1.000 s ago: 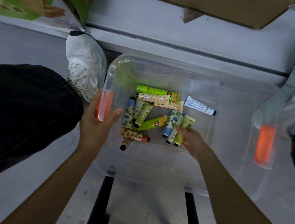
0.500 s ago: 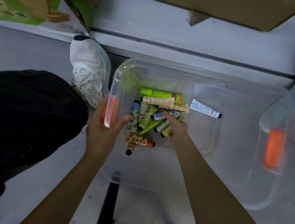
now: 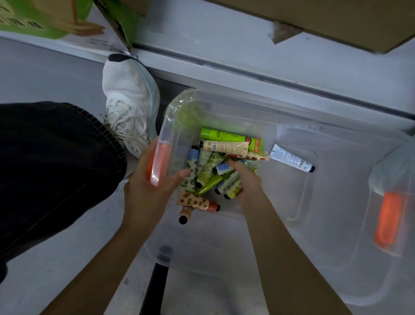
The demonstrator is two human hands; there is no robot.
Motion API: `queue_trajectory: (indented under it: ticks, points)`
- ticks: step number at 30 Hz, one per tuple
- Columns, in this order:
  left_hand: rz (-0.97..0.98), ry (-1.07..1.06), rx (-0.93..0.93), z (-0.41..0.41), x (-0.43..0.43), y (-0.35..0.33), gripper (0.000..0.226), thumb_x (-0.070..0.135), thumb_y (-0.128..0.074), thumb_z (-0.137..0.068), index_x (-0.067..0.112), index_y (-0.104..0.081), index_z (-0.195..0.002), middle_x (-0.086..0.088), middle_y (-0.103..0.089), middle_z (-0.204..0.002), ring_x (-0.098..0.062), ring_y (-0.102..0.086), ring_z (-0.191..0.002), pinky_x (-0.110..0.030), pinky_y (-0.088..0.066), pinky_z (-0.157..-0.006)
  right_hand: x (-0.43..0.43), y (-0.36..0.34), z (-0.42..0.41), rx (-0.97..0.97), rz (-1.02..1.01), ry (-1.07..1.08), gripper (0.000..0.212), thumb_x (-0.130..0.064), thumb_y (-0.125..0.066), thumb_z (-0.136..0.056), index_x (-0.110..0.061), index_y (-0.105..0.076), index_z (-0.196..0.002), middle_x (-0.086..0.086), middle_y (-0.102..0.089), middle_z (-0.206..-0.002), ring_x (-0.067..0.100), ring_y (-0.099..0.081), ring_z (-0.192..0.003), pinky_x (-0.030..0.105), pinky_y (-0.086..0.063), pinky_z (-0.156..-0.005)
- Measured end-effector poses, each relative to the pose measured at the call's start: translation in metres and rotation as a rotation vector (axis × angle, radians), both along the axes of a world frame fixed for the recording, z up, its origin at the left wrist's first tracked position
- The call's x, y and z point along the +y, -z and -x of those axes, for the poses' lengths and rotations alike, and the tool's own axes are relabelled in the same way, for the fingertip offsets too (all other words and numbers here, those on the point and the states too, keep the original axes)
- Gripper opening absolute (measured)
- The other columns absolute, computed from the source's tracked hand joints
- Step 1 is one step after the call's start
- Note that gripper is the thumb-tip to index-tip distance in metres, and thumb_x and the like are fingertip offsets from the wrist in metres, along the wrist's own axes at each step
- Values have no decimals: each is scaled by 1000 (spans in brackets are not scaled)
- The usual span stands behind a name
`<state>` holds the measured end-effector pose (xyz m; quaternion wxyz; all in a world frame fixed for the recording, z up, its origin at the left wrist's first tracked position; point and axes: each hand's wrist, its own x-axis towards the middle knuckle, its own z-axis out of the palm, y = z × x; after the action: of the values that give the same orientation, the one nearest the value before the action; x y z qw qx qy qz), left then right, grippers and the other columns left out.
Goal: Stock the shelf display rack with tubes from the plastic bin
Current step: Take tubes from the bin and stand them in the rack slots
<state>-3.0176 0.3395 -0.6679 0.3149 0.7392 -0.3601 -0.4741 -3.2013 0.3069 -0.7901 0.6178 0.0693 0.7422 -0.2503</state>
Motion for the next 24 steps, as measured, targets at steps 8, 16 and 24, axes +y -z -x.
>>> queue_trajectory:
  ticks: [8, 16, 24]
  points:
    - [25, 32, -36, 0, 0, -3, 74, 51, -74, -68, 33, -48, -135, 12, -58, -122, -12, -58, -115, -43, -53, -94, 33, -28, 15, -9, 230, -19, 15, -8, -74, -79, -9, -65, -91, 11, -69, -88, 24, -66, -72, 25, -50, -48]
    - [58, 162, -277, 2, -6, -26, 79, 44, -69, -82, 21, -33, -148, -6, -34, -142, -14, -33, -128, -19, -30, -100, 23, -92, 36, 155, 404, -267, 16, -9, -77, -75, -12, -69, -89, 4, -71, -83, 16, -66, -69, 21, -47, -50]
    - [-17, 654, -3, 35, -55, -102, 44, 33, -57, -93, 21, -46, -134, 5, -50, -132, -11, -45, -127, -3, -33, -84, -3, -210, 69, 76, 567, -487, 10, -4, -73, -77, -10, -69, -85, 6, -73, -82, 21, -66, -68, 26, -46, -48]
